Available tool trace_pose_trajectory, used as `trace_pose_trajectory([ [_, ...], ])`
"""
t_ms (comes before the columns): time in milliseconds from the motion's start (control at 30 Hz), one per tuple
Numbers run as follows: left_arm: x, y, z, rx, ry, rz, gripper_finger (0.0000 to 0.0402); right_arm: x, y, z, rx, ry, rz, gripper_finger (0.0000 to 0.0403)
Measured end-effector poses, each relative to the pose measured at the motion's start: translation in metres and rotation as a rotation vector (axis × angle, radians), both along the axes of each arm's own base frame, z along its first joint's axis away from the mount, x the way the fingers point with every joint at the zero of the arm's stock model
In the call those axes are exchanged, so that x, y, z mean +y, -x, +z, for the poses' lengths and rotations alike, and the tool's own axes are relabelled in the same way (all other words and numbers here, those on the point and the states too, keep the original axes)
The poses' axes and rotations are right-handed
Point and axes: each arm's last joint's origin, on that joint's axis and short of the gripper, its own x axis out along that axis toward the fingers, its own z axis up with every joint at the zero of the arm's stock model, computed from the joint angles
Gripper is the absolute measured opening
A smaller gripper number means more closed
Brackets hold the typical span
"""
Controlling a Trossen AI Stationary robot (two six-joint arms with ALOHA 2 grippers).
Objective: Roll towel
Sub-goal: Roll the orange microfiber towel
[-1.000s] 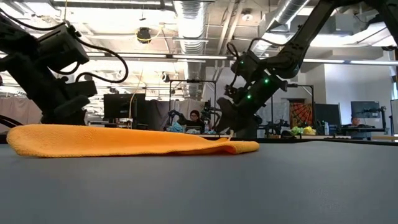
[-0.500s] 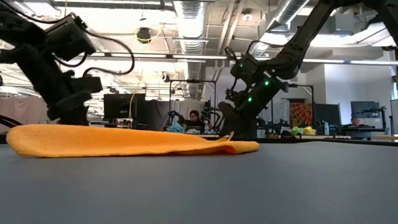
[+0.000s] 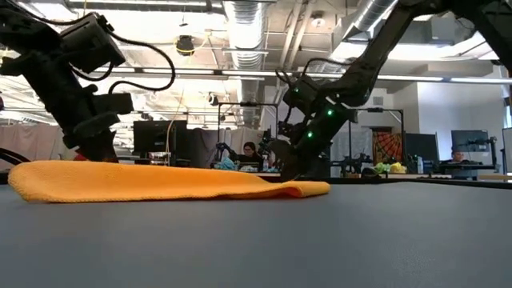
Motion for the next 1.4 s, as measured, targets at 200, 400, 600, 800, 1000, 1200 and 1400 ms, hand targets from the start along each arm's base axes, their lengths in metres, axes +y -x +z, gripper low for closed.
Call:
trace_pose_trajectory([
  [200,0.002,-0.007,0.046,-0.03,-0.09,-0.037,0.0,0.013,0.013,0.056,-0.024,0.071,0.069,0.0024],
  [400,0.002,-0.011,0.103,-0.056,-0.191,-0.117,0.0,0.032,0.033,0.108,-0.051,0.181,0.163,0.0016],
  [600,0.001,-0.01,0.137,-0.064,-0.246,-0.154,0.0,0.043,0.055,0.139,-0.044,0.248,0.218,0.0018],
  [800,-0.011,-0.014,0.147,-0.113,-0.201,-0.32,0.0,0.063,0.064,0.154,-0.098,0.196,0.358,0.0018],
  [1000,-0.039,-0.02,0.183,-0.411,-0.16,-0.67,0.0,0.105,0.088,0.191,-0.264,0.143,0.589,0.0018],
  [1200,-0.071,-0.013,0.224,-0.726,-0.196,-0.975,0.0,0.165,0.125,0.231,-0.465,0.148,0.878,0.0018],
  [1400,-0.09,-0.006,0.238,-0.832,-0.259,-1.111,0.0,0.206,0.141,0.247,-0.583,0.259,1.026,0.0018],
])
